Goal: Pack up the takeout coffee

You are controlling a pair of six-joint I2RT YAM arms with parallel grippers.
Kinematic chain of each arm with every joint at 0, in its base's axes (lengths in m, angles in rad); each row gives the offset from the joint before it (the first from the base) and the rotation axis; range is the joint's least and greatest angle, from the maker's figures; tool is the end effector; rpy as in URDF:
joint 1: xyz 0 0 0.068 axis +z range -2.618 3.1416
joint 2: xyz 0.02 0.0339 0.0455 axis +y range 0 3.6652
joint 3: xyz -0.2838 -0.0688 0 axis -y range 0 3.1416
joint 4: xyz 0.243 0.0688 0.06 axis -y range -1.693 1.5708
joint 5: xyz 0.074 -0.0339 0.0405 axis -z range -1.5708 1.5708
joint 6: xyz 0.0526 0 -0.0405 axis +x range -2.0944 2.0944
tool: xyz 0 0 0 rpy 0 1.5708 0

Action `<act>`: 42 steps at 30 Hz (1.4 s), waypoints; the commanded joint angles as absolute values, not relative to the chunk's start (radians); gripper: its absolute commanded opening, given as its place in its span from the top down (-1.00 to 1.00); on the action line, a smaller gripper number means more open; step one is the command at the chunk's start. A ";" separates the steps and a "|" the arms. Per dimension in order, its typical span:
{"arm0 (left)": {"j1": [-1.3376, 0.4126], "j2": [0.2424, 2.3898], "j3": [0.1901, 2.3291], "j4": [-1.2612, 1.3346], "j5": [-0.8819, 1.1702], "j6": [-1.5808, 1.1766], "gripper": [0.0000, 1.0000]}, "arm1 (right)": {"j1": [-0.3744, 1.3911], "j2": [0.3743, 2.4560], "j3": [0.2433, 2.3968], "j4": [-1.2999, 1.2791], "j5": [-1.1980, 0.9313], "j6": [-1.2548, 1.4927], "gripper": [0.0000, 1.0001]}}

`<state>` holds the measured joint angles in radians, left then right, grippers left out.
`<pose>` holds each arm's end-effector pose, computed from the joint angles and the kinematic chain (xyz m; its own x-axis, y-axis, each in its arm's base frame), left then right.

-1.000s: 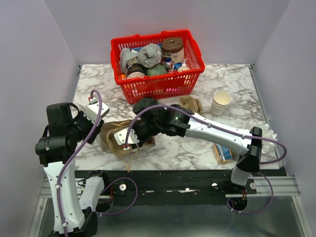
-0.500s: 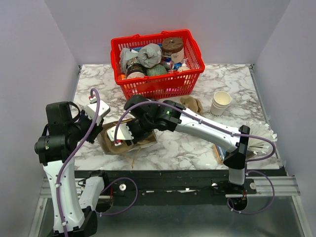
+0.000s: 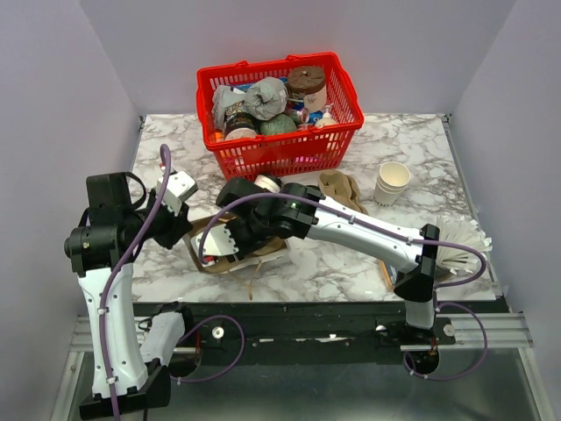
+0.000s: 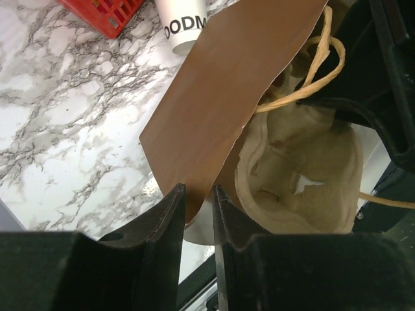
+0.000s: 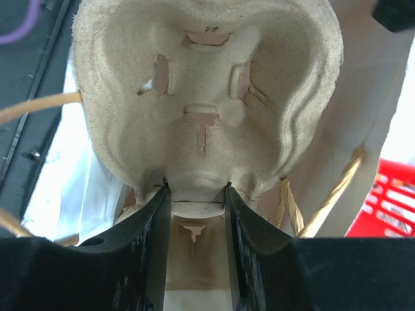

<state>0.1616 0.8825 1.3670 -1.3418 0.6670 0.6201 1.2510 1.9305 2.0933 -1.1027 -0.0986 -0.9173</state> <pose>0.1062 -0.0157 0.4118 -0.4485 0.3895 -0.8044 0.6560 0.7548 -0.0003 0.1285 0.4046 0.3757 0.6102 -0.6707 -0.4217 -0.7870 -0.4519 -0.4200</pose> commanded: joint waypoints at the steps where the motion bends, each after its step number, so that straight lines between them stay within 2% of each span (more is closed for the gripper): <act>1: 0.161 0.894 1.348 -1.506 0.701 0.632 0.36 | 1.258 1.956 2.115 -1.101 0.024 -0.920 0.99; 11: 0.160 0.923 1.325 -1.465 0.758 0.650 0.57 | 1.256 1.976 2.085 -1.042 0.101 -0.870 0.99; 21: 0.161 0.920 1.335 -1.450 0.738 0.693 1.00 | 1.256 1.976 2.097 -1.129 0.058 -0.824 0.99; 26: 0.160 0.966 1.394 -1.512 0.745 0.730 1.00 | 1.256 1.993 2.179 -1.178 0.025 -0.795 0.99; 35: 0.149 1.040 1.528 -1.517 0.865 0.586 1.00 | 1.256 1.997 2.292 -1.270 0.034 -0.788 0.99; 42: 0.052 1.026 1.539 -1.516 0.910 0.477 1.00 | 1.259 1.990 2.345 -1.394 0.008 -0.742 0.99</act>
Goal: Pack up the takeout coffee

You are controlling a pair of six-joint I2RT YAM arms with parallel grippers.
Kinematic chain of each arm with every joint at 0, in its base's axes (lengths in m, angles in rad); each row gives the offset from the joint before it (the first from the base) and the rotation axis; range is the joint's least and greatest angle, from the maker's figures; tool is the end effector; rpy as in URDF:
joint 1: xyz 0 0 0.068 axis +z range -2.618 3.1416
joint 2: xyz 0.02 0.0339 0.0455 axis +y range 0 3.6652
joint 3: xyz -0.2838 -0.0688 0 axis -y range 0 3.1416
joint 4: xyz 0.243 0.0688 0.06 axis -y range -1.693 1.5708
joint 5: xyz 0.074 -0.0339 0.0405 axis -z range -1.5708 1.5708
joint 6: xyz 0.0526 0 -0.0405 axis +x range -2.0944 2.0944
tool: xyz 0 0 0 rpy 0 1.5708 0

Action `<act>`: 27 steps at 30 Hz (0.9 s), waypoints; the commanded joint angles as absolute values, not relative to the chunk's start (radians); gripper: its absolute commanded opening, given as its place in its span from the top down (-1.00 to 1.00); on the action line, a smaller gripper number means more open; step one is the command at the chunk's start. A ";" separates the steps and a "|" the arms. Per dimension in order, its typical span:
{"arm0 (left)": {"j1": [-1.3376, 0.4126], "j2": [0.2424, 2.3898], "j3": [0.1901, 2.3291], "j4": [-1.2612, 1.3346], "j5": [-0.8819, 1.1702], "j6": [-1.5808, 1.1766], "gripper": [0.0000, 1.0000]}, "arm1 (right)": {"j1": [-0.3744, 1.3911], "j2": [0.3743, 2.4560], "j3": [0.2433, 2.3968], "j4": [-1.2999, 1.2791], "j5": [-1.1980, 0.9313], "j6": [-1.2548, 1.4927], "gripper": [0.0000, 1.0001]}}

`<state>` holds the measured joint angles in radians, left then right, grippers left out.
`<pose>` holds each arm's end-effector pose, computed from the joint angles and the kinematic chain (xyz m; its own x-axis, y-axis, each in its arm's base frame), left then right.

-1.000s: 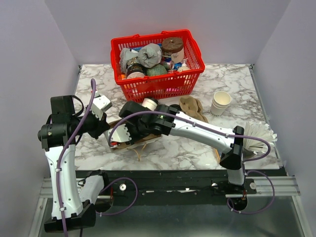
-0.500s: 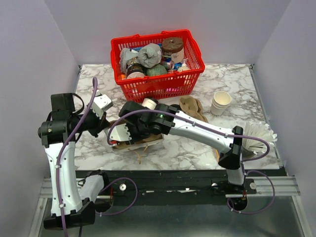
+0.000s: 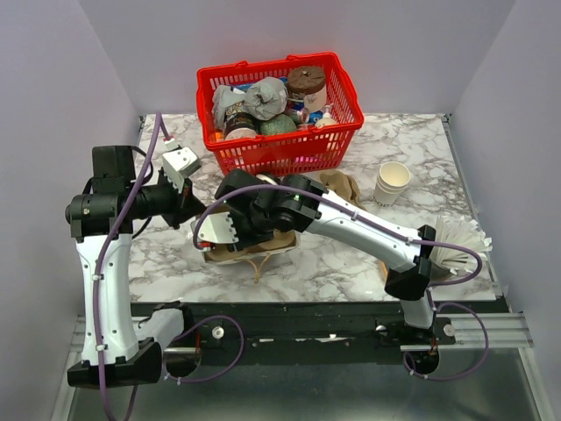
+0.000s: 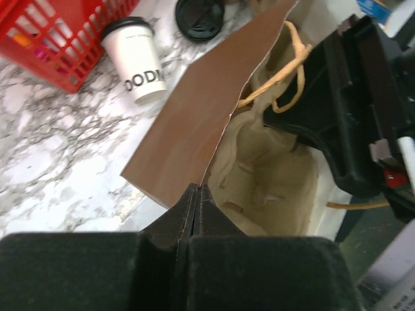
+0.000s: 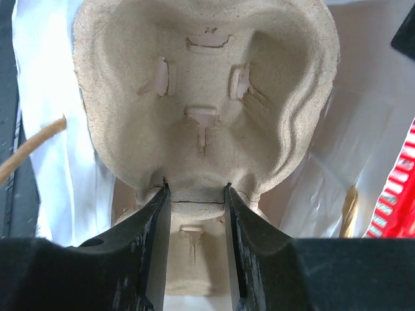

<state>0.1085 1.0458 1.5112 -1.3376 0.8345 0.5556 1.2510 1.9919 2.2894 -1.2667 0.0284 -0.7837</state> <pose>0.1417 -0.0238 0.4380 -0.4352 0.3089 -0.8457 0.7422 0.6548 -0.1428 0.1342 0.4005 0.3967 0.4827 -0.7869 -0.3843 -0.8515 -0.3191 -0.4161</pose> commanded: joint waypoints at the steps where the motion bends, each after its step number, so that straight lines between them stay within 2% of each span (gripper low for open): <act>1: 0.042 1.026 1.543 -1.514 0.908 0.465 1.00 | 1.259 1.988 2.352 -1.408 0.008 -0.739 0.99; 10: -0.038 1.092 1.585 -1.514 0.877 0.423 1.00 | 1.264 1.991 2.394 -1.525 0.008 -0.715 0.99; 19: -0.049 1.172 1.577 -1.483 0.805 0.370 1.00 | 1.255 1.985 2.324 -1.493 0.008 -0.749 0.99; 20: -0.049 1.178 1.577 -1.482 0.799 0.365 0.96 | 1.252 1.991 2.324 -1.488 0.008 -0.753 0.99; 21: -0.049 1.190 1.577 -1.482 0.789 0.365 0.66 | 1.246 1.999 2.327 -1.476 0.008 -0.755 0.99; 24: -0.046 1.209 1.585 -1.476 0.767 0.354 0.09 | 1.229 2.022 2.339 -1.468 0.008 -0.768 0.99; 27: -0.040 1.187 1.579 -1.404 0.729 0.312 -0.16 | 1.206 2.042 2.341 -1.468 -0.038 -0.770 0.99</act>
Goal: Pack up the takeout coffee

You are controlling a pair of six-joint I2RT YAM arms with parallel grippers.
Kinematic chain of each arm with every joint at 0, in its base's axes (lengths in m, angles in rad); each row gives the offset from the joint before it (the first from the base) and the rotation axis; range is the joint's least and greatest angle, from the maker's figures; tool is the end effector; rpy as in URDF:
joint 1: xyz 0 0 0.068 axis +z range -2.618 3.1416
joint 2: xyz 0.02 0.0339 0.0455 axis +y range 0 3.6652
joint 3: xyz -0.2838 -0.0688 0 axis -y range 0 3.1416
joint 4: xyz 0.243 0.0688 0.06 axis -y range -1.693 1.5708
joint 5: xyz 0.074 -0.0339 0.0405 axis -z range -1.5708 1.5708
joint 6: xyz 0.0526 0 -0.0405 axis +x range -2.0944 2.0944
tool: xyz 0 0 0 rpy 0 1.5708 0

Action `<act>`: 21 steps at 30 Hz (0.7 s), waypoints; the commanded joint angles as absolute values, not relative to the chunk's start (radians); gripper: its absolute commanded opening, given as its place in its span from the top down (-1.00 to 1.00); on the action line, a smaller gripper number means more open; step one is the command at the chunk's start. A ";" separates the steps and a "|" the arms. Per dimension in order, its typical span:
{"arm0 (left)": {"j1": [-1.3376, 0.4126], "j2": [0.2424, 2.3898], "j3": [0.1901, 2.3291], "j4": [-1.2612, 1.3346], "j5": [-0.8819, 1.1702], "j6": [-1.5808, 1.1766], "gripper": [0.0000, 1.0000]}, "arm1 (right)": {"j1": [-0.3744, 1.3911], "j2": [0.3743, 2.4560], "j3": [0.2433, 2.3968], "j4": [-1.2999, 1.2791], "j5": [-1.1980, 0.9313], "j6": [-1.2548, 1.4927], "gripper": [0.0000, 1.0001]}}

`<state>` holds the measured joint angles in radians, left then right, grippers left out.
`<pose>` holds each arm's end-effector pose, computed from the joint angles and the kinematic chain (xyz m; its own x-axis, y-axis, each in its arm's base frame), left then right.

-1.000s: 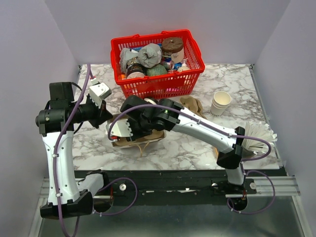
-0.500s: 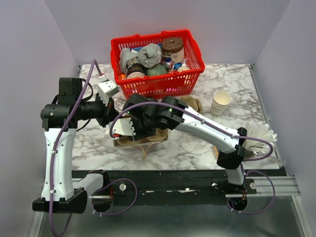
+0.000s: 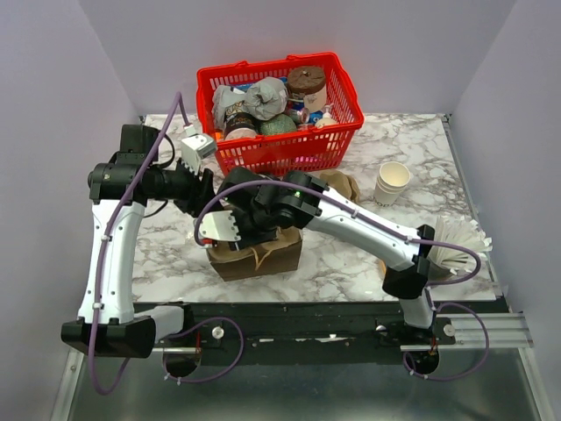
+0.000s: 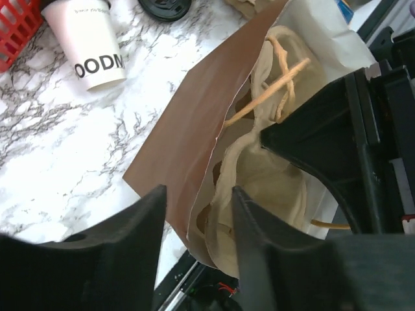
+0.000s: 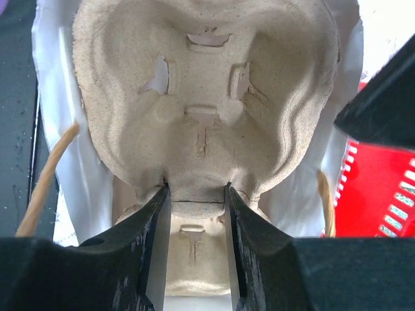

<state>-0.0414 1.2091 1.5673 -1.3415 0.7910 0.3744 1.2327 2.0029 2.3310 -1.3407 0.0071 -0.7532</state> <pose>0.1859 -0.0451 0.4279 -0.6194 0.2830 -0.7323 0.6977 0.6261 -0.3481 0.1385 0.3929 0.3989 0.4391 -0.8130 -0.3823 -0.8797 -0.3028 -0.3667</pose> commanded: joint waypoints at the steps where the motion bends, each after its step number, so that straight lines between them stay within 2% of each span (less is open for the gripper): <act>1: -0.035 1.175 1.577 -1.379 0.700 0.304 -0.20 | 1.201 2.046 2.338 -1.470 -0.057 -0.769 0.99; 3: -0.034 1.141 1.560 -1.298 0.664 0.266 -0.29 | 1.189 2.054 2.315 -1.474 -0.069 -0.768 0.99; 6: -0.031 1.111 1.536 -1.229 0.618 0.249 -0.32 | 1.178 2.056 2.283 -1.482 -0.080 -0.778 0.99; 21: -0.018 1.071 1.494 -1.160 0.548 0.233 -0.35 | 1.144 2.080 2.177 -1.445 -0.110 -0.801 0.99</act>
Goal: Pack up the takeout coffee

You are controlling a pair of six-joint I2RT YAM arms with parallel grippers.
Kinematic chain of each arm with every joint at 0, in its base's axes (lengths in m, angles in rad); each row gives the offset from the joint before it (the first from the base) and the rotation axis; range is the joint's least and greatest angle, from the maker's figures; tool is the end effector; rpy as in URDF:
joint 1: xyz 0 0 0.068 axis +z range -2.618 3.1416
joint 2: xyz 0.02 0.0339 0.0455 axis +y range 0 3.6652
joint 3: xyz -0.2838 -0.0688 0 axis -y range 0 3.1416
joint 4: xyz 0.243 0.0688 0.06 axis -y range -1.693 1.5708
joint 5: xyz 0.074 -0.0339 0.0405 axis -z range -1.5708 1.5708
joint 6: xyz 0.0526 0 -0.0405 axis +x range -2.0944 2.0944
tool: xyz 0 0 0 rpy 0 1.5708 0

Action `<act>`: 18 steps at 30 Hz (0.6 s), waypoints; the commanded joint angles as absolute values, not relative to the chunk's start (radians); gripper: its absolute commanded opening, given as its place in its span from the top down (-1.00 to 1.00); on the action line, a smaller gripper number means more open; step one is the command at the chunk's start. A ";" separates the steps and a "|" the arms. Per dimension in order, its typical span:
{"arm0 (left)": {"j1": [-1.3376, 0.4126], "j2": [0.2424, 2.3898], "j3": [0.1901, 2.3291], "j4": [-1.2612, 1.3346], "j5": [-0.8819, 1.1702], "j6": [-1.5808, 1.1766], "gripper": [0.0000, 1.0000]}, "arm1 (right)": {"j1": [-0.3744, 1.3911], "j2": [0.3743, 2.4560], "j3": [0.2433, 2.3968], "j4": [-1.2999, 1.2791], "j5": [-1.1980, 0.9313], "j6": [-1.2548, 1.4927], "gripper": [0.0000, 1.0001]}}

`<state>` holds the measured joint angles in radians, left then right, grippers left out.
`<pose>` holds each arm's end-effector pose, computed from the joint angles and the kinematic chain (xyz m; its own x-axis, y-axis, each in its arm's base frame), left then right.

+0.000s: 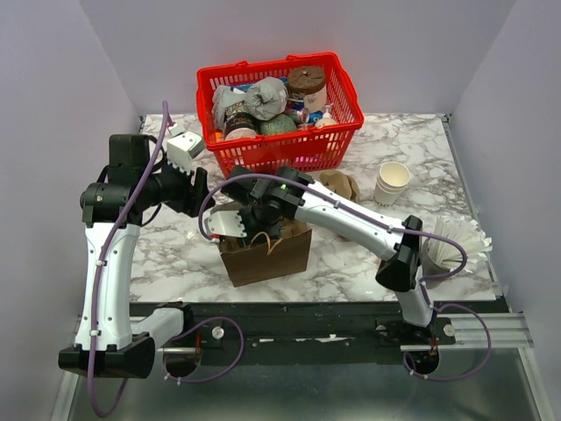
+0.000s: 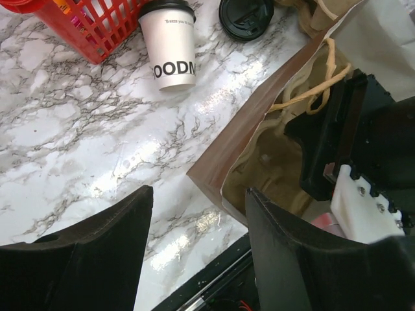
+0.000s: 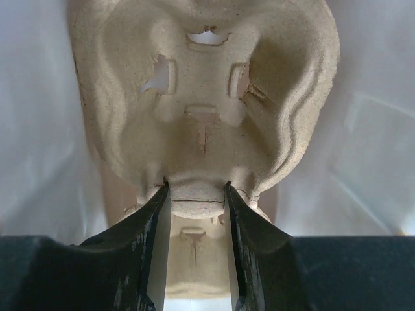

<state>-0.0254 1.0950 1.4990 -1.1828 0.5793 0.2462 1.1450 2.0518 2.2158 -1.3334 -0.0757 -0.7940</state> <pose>0.1731 -0.0332 0.4336 -0.5809 0.2188 -0.7840 0.5695 0.7974 -0.1995 0.1743 0.3938 0.3476 0.3898 -0.8622 -0.3235 -0.9163 -0.3280 -0.2298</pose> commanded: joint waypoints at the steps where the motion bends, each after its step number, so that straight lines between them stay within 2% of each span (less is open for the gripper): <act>1: -0.018 1.068 1.494 -1.161 0.549 0.238 -0.35 | 1.144 2.080 2.175 -1.442 -0.117 -0.796 0.99; 14: -0.017 1.062 1.479 -1.158 0.543 0.245 -0.36 | 1.144 2.036 2.007 -1.336 -0.132 -0.759 0.98; 15: -0.017 1.063 1.480 -1.161 0.540 0.247 -0.36 | 1.143 2.026 1.991 -1.303 -0.132 -0.758 0.90; 17: -0.017 1.063 1.482 -1.164 0.538 0.247 -0.36 | 1.144 2.014 1.964 -1.279 -0.123 -0.755 0.85; 18: -0.017 1.062 1.483 -1.169 0.537 0.245 -0.37 | 1.144 2.013 1.960 -1.270 -0.121 -0.752 0.74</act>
